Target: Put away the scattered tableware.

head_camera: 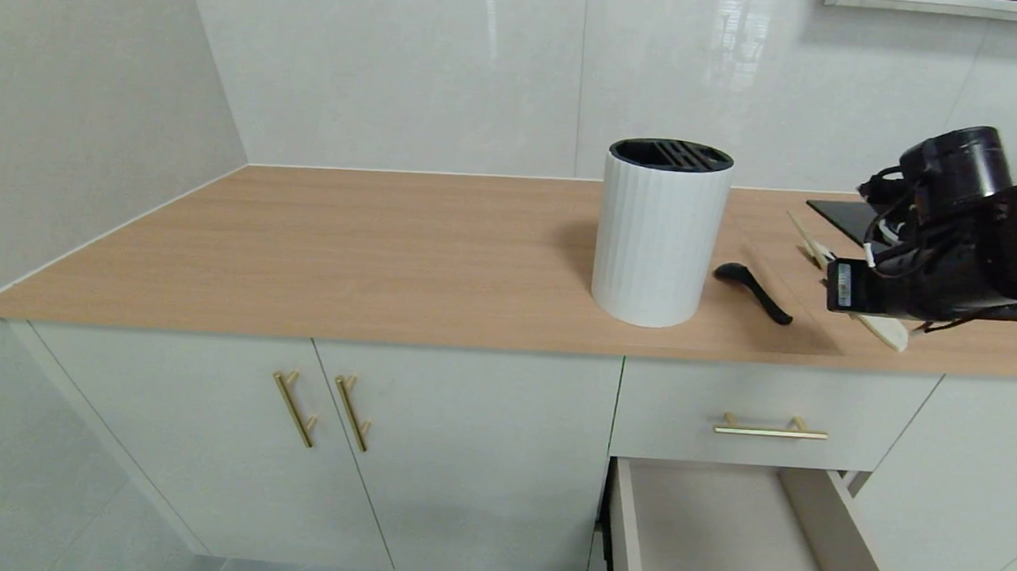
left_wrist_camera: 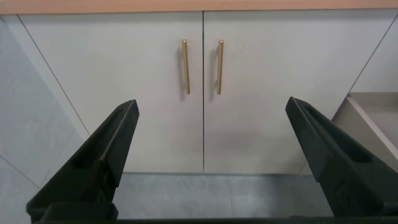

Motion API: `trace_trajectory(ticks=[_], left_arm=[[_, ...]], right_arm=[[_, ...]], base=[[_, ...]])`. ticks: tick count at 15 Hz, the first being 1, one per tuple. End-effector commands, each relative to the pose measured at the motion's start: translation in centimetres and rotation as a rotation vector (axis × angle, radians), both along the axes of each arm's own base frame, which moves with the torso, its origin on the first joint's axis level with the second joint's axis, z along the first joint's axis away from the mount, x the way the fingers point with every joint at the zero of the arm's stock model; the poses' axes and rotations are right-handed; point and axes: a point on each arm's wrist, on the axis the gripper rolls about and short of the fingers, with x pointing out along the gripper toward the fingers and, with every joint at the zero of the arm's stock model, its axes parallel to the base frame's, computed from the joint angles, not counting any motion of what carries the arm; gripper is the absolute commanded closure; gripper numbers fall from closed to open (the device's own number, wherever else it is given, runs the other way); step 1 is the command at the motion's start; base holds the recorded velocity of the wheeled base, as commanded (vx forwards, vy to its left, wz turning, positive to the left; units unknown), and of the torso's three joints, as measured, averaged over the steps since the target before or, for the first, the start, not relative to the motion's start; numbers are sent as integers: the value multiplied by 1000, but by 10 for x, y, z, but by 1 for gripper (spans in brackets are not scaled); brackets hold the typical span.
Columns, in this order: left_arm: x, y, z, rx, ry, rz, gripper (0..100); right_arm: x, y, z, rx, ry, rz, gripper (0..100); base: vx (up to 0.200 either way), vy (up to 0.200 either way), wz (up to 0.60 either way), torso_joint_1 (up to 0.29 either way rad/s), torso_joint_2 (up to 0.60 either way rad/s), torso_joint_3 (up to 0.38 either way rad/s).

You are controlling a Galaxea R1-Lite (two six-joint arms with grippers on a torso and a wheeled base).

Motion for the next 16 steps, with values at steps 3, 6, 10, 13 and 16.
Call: trace_trajectory(ticks=[3,6,10,13,16], left_arm=[[0,0,0,0,1,0,0],[0,0,0,0,0,0,0],[0,0,0,0,0,0,0],[0,0,0,0,1,0,0],[0,0,0,0,1,0,0]], right_arm=[[-129,-18,41,119,-83,109,100],[-212,-23,40,231,109,310,100],[-244,-29,16,262,209,356,100],[-242,-23,-23,283,389,406,100],[-221,-16,-53,274,505,389,100]], base=[[0,0,0,0,0,0],[0,0,0,0,0,0],[0,0,0,0,0,0],[0,0,0,0,0,0],[0,0,0,0,0,0]])
